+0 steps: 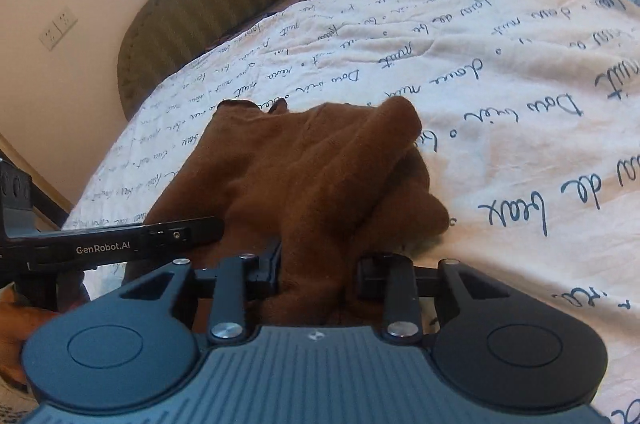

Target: Fold small clothes

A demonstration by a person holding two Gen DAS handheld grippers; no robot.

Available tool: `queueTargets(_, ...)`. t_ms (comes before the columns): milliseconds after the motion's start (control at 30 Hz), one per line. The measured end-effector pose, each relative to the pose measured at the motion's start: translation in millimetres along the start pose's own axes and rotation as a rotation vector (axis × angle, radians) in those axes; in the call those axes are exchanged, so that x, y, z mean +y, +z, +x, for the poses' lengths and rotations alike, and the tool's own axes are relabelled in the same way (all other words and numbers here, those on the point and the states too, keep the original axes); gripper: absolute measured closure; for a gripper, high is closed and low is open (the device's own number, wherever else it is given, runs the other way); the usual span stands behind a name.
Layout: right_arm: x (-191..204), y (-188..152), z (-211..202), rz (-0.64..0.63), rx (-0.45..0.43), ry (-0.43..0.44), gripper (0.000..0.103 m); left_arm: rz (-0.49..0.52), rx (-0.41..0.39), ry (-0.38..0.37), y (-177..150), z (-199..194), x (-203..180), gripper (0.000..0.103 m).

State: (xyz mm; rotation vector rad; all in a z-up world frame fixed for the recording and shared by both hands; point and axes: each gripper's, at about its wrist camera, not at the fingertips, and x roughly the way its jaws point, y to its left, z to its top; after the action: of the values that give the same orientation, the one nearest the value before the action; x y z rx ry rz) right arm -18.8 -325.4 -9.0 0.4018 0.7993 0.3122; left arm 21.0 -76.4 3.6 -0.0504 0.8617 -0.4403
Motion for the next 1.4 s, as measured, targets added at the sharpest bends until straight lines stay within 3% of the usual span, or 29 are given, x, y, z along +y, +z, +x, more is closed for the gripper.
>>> queueTargets(233,37.6,11.8,-7.4,-0.060,-0.024,0.013,0.075,0.062,-0.060,0.087,-2.4,-29.7,4.0,0.076)
queueTargets(467,76.0,23.8,14.0,-0.072,-0.028,0.100,0.075,0.009,-0.064,0.118,13.3,-70.1,57.1,0.076)
queueTargets(567,78.6,16.6,42.3,-0.056,0.041,0.104,0.073,-0.054,-0.001,0.121,3.9,-61.1,85.3,0.069)
queueTargets(600,77.6,11.6,51.3,-0.058,0.064,0.082,0.068,-0.072,0.029,0.122,-4.7,-55.7,95.0,0.063)
queueTargets(633,76.9,2.8,58.6,-0.073,0.072,0.035,0.060,-0.088,0.044,0.116,-11.2,-53.6,101.7,0.048)
queueTargets(667,76.2,-3.5,60.1,-0.090,0.068,0.014,0.051,-0.112,0.032,0.107,-18.9,-58.4,109.1,0.046)
queueTargets(700,74.6,-7.4,57.2,-0.097,0.063,0.014,0.032,-0.132,0.023,0.083,-25.6,-66.6,113.3,0.046)
queueTargets(733,73.8,-12.0,48.8,-0.102,0.053,0.022,0.029,-0.136,0.018,0.060,-30.9,-75.4,113.5,0.049)
queueTargets(800,70.7,-20.3,30.4,-0.116,0.036,0.039,0.029,-0.129,0.004,0.027,-42.8,-91.3,108.8,0.051)
queueTargets(833,69.6,-24.6,21.0,-0.116,0.028,0.049,0.029,-0.120,0.016,0.019,-48.7,-94.6,105.5,0.059)
queueTargets(967,70.5,-50.4,6.1,-0.180,0.044,0.047,0.030,-0.087,0.038,0.067,-73.8,-95.1,99.8,0.067)
queueTargets(1000,69.9,-56.5,6.3,-0.208,0.050,0.001,0.044,-0.091,0.036,0.075,-79.1,-94.8,101.1,0.067)
queueTargets(1033,68.1,-62.4,6.1,-0.228,0.050,-0.022,0.052,-0.083,0.030,0.086,-83.0,-96.6,101.2,0.067)
queueTargets(1100,65.6,-67.5,0.4,-0.223,0.034,-0.005,0.051,-0.062,0.023,0.116,-86.7,-103.3,97.9,0.067)
queueTargets(1167,71.0,-65.3,-12.9,-0.247,0.020,-0.025,0.040,-0.049,0.012,0.149,-84.1,-115.9,96.0,0.062)
queueTargets(1267,82.7,-55.3,-38.2,-0.322,-0.094,-0.035,0.037,-0.014,-0.073,0.192,-67.2,-138.5,89.7,0.064)
queueTargets(1367,103.9,-35.3,-38.2,-0.414,-0.180,-0.024,0.037,-0.042,-0.132,0.161,-40.0,-136.3,80.9,0.047)
queueTargets(1400,110.4,-29.0,-31.2,-0.438,-0.188,-0.007,0.037,-0.051,-0.132,0.148,-30.6,-127.8,75.4,0.034)
